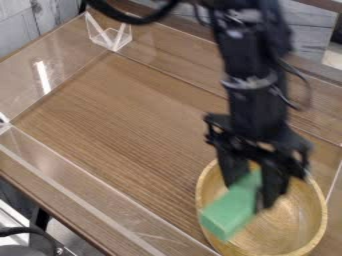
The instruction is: Put the green block in the brown bowl
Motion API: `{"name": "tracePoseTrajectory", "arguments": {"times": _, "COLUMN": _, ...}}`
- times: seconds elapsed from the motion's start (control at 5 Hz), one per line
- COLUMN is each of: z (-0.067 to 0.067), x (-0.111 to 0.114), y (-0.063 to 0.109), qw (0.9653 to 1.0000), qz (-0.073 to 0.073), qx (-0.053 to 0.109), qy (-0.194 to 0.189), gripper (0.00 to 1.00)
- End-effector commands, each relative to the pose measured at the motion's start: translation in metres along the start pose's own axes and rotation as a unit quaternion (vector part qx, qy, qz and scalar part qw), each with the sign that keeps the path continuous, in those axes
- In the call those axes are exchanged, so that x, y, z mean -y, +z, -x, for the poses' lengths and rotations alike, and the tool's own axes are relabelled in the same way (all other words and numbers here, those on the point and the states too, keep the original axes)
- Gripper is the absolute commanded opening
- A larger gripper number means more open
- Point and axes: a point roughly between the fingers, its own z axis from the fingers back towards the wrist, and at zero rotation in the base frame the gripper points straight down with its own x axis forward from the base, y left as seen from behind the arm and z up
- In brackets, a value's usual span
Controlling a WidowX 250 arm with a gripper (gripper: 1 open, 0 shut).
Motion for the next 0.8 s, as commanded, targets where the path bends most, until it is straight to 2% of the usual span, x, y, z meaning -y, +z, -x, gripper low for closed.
{"name": "tracePoseTrajectory", "arguments": {"times": 0.0, "z": -0.013, "x": 0.03, "y": -0.002, "qw": 0.9997, "qz": -0.002, "qx": 0.024, "qy": -0.001, "gripper": 0.0}}
{"name": "tracePoseTrajectory", "arguments": {"times": 0.4, "z": -0.001, "x": 0.011, "y": 0.034, "qw": 0.997, "qz": 0.002, "qx": 0.058, "qy": 0.051, "gripper": 0.0}}
{"name": "tracePoseTrajectory", "arguments": {"times": 0.6, "z": -0.001, "x": 0.019, "y": 0.045, "qw": 0.9943, "qz": -0.003, "qx": 0.079, "qy": 0.072, "gripper": 0.0}}
